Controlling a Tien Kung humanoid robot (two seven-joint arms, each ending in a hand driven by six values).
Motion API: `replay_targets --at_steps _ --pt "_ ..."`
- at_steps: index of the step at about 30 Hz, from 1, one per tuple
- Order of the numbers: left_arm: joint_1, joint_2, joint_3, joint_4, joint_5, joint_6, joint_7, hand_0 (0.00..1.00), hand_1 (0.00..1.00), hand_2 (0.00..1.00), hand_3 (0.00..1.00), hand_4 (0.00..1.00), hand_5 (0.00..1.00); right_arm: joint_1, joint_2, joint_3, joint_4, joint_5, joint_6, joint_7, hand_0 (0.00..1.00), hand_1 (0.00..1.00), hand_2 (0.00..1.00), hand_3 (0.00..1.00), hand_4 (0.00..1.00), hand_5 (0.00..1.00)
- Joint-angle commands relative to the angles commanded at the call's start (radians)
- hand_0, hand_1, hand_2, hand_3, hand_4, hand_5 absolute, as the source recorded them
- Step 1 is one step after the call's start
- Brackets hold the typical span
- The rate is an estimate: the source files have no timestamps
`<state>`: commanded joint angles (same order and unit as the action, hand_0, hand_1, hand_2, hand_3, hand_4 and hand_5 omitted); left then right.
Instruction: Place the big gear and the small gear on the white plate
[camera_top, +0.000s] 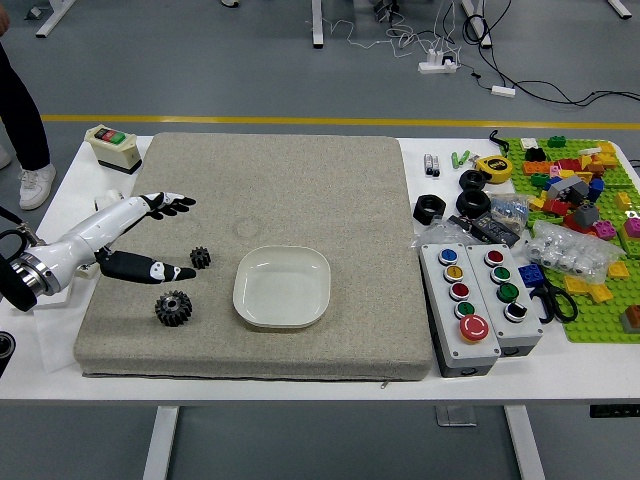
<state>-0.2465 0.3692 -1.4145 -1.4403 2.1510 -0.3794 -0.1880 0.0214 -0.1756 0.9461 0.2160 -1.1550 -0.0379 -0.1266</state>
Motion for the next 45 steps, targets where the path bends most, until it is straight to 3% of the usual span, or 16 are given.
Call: replay_targets --at_steps 4,12,13,18,19,30,31,36,37,42,43,45 --pt "-0.003 0.005 0.024 0.005 0.118 -0.015 0.008 0.672 0.734 0.779 0.840 0.998 0.295 0.001 0.000 0.000 0.001 0.000 0.000 0.000 0.750 0.778 0.828 0.800 0.947 0.747" --pt "0.009 0.008 0.073 -0.011 0.118 -0.052 0.025 0.643 0.717 0.757 0.836 0.998 0.278 0.003 -0.001 -0.001 0.000 0.000 -0.001 0.000 0.750 0.778 0.826 0.799 0.946 0.746" --pt "0.010 0.008 0.075 -0.011 0.118 -0.053 0.025 0.598 0.688 0.729 0.815 0.998 0.272 0.003 -0.001 -0.001 0.000 -0.001 -0.001 0.000 0.749 0.778 0.826 0.799 0.946 0.746" --pt "0.016 0.008 0.093 -0.001 0.118 -0.046 0.028 0.598 0.688 0.729 0.815 0.998 0.272 0.002 -0.002 -0.005 0.001 0.004 -0.001 0.000 0.749 0.778 0.826 0.799 0.946 0.746" --pt "0.016 0.008 0.095 0.003 0.118 -0.044 0.028 0.529 0.642 0.688 0.757 0.991 0.252 0.001 -0.002 -0.006 0.001 0.005 -0.001 0.000 0.749 0.778 0.826 0.799 0.946 0.745" --pt "0.001 0.007 0.106 0.085 0.118 -0.001 0.023 0.519 0.632 0.682 0.711 0.955 0.233 -0.003 -0.002 -0.015 0.001 0.014 -0.003 0.002 0.748 0.777 0.826 0.798 0.945 0.745" --pt "-0.001 0.008 0.109 0.092 0.118 0.003 0.022 0.503 0.627 0.655 0.697 0.868 0.171 -0.003 -0.002 -0.016 0.001 0.016 -0.003 0.002 0.747 0.777 0.825 0.799 0.945 0.745" --pt "-0.008 0.005 0.112 0.117 0.118 0.020 0.023 0.503 0.627 0.655 0.697 0.868 0.171 -0.005 -0.001 -0.020 0.001 0.018 -0.003 0.002 0.747 0.777 0.825 0.799 0.945 0.745" --pt "-0.008 0.003 0.112 0.123 0.118 0.022 0.022 0.420 0.522 0.550 0.584 0.592 0.051 -0.006 -0.001 -0.020 0.001 0.017 -0.003 0.002 0.747 0.776 0.824 0.798 0.944 0.743" --pt "-0.005 -0.002 0.113 0.137 0.118 0.032 0.025 0.420 0.522 0.550 0.584 0.592 0.051 -0.007 0.000 -0.022 0.001 0.019 -0.004 0.002 0.747 0.776 0.824 0.798 0.944 0.743" --pt "-0.005 -0.002 0.114 0.136 0.118 0.034 0.025 0.360 0.446 0.484 0.538 0.418 0.002 -0.007 0.000 -0.021 0.001 0.019 -0.004 0.002 0.747 0.775 0.824 0.798 0.943 0.743" --pt "-0.007 -0.001 0.117 0.137 0.118 0.035 0.024 0.360 0.446 0.484 0.538 0.418 0.002 -0.006 0.000 -0.023 0.001 0.019 -0.004 0.002 0.747 0.775 0.824 0.798 0.943 0.743"
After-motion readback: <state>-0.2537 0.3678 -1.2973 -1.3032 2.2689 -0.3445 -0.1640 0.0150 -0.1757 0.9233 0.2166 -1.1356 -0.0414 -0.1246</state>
